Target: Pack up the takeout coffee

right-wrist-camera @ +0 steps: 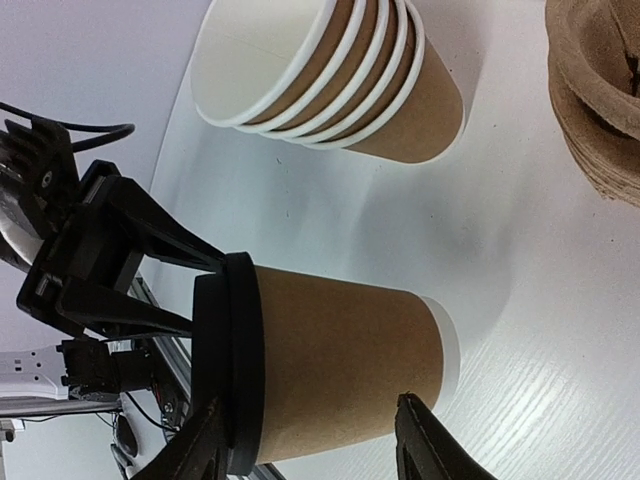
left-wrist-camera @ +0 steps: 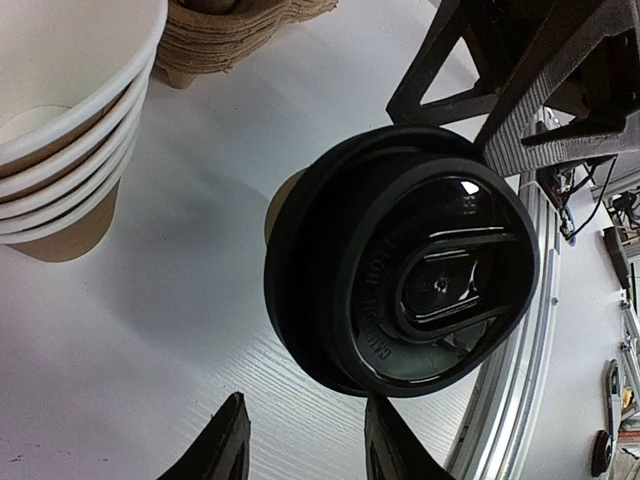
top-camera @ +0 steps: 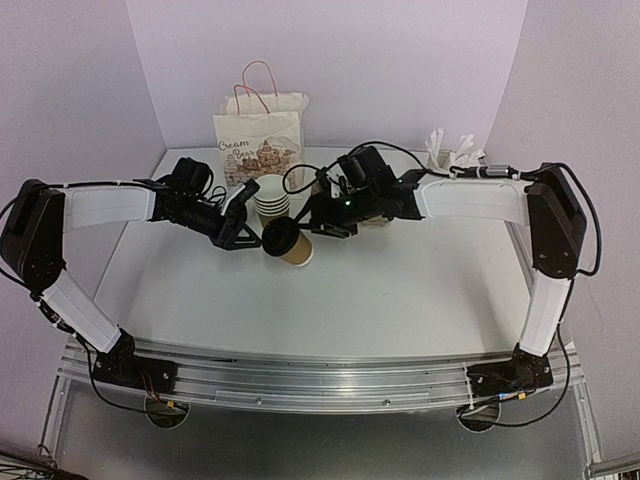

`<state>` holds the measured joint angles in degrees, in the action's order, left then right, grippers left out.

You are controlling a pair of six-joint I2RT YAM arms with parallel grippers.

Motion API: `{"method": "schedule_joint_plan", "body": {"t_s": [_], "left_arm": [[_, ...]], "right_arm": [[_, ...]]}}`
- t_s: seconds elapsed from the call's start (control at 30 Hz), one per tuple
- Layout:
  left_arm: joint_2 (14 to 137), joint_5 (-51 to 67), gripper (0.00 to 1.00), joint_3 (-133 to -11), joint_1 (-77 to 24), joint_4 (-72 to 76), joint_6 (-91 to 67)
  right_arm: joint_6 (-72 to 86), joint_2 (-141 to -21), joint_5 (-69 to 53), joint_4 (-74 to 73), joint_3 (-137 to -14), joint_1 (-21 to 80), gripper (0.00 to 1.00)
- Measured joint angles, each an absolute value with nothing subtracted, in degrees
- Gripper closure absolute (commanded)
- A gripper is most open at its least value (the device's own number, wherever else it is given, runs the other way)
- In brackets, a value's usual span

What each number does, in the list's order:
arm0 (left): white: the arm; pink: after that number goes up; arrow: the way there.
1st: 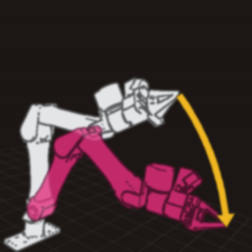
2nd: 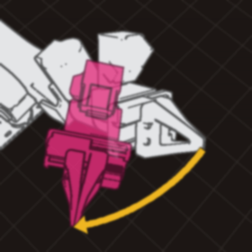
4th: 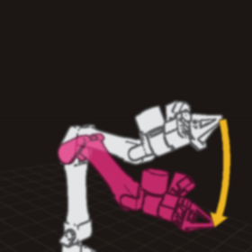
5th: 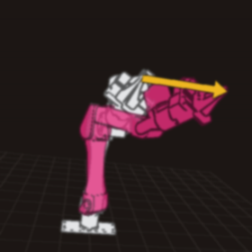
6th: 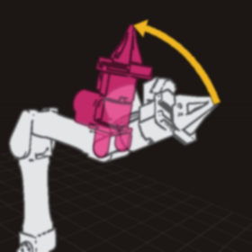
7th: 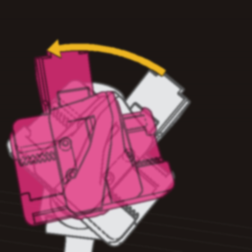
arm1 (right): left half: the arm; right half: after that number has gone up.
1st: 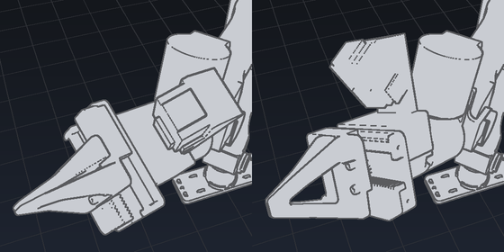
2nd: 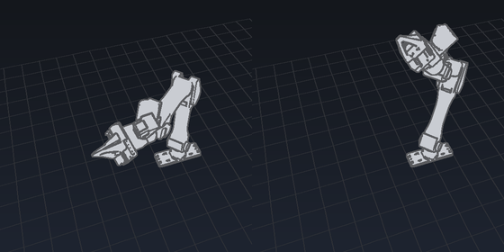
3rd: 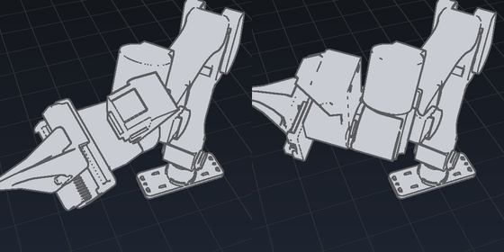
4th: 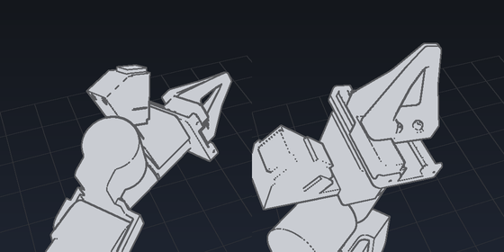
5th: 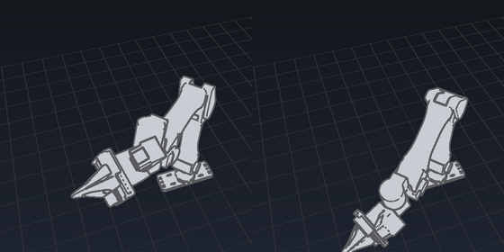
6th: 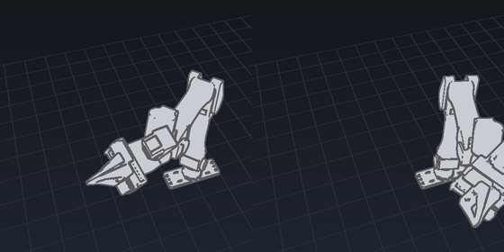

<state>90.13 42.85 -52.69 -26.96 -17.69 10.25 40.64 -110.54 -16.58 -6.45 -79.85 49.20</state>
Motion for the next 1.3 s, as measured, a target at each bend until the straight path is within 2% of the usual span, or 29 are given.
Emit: {"method": "schedule_joint_plan", "body": {"t_s": [0.4,0.5,0.7,0.83,0.87,1.0,1.3], "left_arm": [[90.6,47.7,0.58,-52.7,-27.6,-12.5,12.0],[91.1,48.1,0.55,-52.7,-27.7,-12.0,12.2],[90.8,50.1,0.35,-52.7,-27.7,-12.7,17.8],[89.4,52.2,0.05,-52.7,-27.7,-13.4,25.2],[89.0,52.7,0.01,-52.6,-27.7,-13.5,27.1],[87.1,51.8,0.00,-49.4,-28.8,-9.1,30.6],[86.4,42.1,0.04,-37.1,-35.4,12.0,26.4]], "right_arm": [[42.4,-113.8,-19.9,-6.6,-76.9,47.9,0.50],[42.5,-114.2,-20.2,-6.8,-76.4,47.9,0.50],[41.6,-114.3,-20.8,-6.8,-76.4,47.9,0.47],[39.8,-114.0,-20.7,-6.8,-76.5,47.9,0.41],[39.1,-113.7,-20.6,-6.8,-76.5,47.9,0.39],[36.0,-112.0,-19.4,-6.9,-76.5,47.9,0.37],[29.4,-109.7,-17.3,-5.9,-76.5,48.8,0.37]]}}
